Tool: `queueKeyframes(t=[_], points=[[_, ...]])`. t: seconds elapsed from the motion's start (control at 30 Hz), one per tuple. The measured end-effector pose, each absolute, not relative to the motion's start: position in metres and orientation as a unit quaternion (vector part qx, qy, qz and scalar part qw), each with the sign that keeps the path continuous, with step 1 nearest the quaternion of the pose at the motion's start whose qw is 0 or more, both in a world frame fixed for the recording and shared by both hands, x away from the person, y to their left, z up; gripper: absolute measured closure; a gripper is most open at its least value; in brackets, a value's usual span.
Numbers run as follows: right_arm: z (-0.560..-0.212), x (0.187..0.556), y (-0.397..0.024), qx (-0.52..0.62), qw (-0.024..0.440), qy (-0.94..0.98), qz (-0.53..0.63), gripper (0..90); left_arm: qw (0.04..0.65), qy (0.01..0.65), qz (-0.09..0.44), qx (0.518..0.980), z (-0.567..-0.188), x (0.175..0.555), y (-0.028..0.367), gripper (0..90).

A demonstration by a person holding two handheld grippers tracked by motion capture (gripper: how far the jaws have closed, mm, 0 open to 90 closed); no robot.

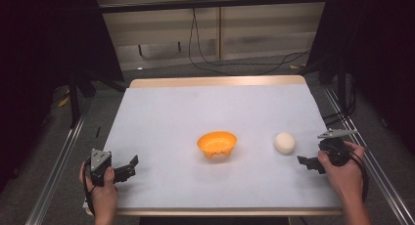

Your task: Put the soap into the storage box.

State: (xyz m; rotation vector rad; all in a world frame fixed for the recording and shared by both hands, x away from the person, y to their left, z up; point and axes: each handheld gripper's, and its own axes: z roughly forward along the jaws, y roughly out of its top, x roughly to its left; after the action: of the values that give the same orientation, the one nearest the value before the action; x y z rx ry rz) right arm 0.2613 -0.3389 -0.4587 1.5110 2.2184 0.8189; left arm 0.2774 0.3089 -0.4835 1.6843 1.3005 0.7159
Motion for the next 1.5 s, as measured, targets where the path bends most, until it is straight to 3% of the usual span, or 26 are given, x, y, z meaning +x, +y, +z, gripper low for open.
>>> queueKeyframes(t=[0.7, 1.5], points=[[-0.451, 0.284, -0.311, 0.504, 0.138, 0.805, 0.281, 2.5, 0.429, 0.524, 0.278, 0.681, -0.484, 0.280, 0.309, 0.0], [-0.453, 0.316, -0.288, 0.516, 0.130, 0.798, 0.282, 16.2, 0.431, 0.526, 0.272, 0.681, -0.484, 0.281, 0.310, 0.0]])
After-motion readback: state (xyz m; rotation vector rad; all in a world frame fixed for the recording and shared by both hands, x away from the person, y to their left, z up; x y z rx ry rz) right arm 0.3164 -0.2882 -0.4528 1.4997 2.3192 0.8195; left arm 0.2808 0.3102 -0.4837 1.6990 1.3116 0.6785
